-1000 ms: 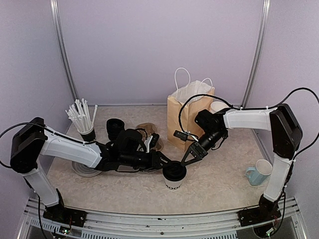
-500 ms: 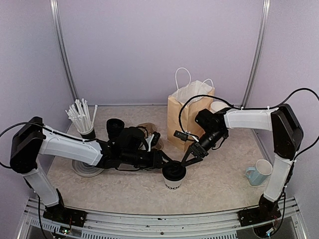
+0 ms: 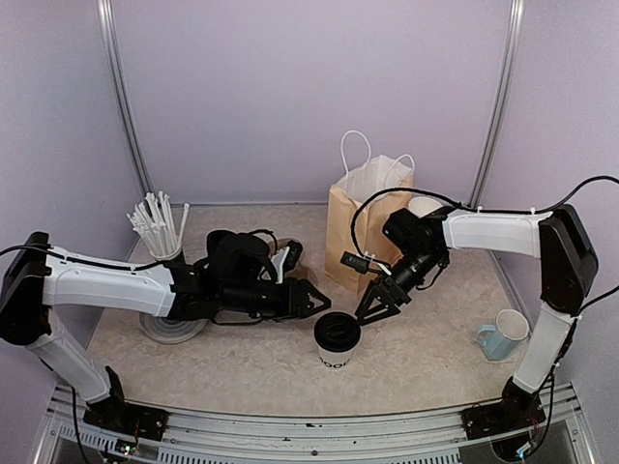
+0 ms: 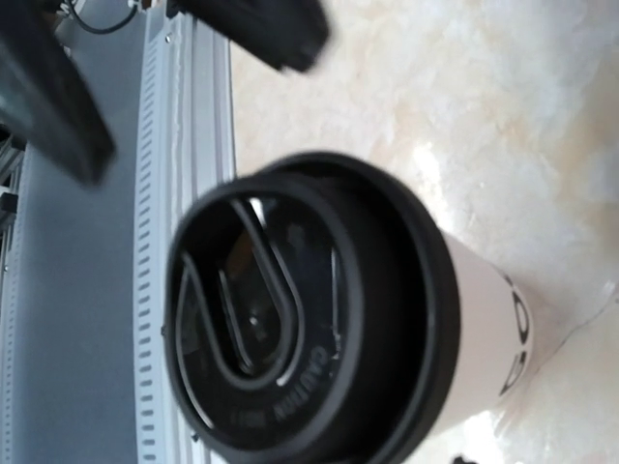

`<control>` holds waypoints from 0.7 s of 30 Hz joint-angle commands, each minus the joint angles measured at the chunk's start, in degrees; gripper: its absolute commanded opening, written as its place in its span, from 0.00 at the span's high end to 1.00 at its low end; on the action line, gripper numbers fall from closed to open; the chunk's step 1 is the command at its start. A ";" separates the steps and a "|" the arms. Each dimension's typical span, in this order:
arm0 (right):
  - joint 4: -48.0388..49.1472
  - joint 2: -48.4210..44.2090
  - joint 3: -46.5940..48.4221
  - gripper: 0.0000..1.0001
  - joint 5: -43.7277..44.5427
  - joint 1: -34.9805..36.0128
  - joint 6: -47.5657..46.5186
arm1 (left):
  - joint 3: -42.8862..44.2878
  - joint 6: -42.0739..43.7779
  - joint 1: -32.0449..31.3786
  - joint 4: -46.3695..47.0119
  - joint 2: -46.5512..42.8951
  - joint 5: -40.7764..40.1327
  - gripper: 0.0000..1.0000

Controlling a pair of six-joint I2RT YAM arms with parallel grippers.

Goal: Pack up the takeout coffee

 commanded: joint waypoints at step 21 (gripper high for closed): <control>0.25 -1.46 -5.61 0.40 0.76 5.19 -3.30 | 1.99 4.90 -2.71 -11.82 4.07 6.14 0.54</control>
